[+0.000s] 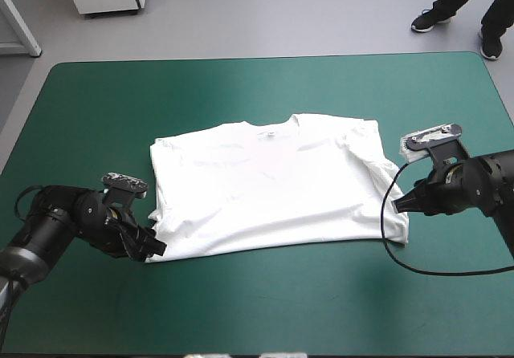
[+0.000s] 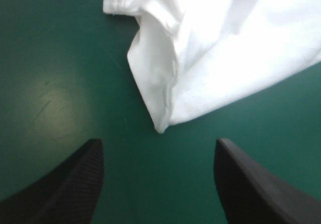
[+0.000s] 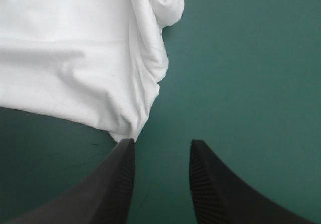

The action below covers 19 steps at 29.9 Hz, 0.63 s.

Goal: Fold the cloth

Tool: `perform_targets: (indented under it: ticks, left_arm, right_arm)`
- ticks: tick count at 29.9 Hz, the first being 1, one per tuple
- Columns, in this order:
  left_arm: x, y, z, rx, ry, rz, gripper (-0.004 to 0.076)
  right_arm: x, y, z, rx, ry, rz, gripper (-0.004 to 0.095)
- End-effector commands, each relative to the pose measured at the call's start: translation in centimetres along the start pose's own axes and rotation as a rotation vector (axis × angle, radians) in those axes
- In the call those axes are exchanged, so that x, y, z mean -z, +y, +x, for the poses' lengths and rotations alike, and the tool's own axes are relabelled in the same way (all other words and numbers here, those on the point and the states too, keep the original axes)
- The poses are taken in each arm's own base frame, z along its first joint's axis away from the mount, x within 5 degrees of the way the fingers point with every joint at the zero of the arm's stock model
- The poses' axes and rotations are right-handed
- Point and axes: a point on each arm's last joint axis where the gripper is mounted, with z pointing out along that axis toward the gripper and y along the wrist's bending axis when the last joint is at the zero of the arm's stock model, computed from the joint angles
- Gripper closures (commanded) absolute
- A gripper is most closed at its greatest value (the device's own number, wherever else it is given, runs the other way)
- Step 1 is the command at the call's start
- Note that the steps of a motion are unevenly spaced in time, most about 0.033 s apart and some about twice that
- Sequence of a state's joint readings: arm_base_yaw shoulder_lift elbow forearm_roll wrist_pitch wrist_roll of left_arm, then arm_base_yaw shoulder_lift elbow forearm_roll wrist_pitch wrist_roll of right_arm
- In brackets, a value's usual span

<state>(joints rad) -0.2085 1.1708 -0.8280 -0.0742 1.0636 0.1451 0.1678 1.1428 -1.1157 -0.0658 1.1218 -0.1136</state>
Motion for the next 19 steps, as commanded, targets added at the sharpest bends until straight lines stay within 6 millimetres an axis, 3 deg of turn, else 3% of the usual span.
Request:
perform_targets:
  ticks: [1, 9, 14, 19]
  left_arm:
    - [-1.0, 0.0, -1.3, 0.011, -0.025, 0.01, 0.0248]
    - [-4.4, 0.0, -2.7, 0.028, 0.038, 0.058, 0.0248]
    - [-5.2, -0.1, -2.7, 0.036, 0.061, 0.076, 0.0253]
    - [-5.5, 0.1, -2.7, 0.022, 0.068, 0.057, 0.0355]
  right_arm:
    - [1.2, -0.4, -0.5, -0.005, -0.076, 0.034, 0.0553]
    - [1.0, -0.7, -0.3, -0.006, -0.061, 0.069, 0.0553]
    - [-0.6, -0.9, 1.1, -0.028, 0.017, 0.107, 0.0553]
    - [-2.5, -0.2, 2.5, -0.037, 0.075, 0.067, 0.0551]
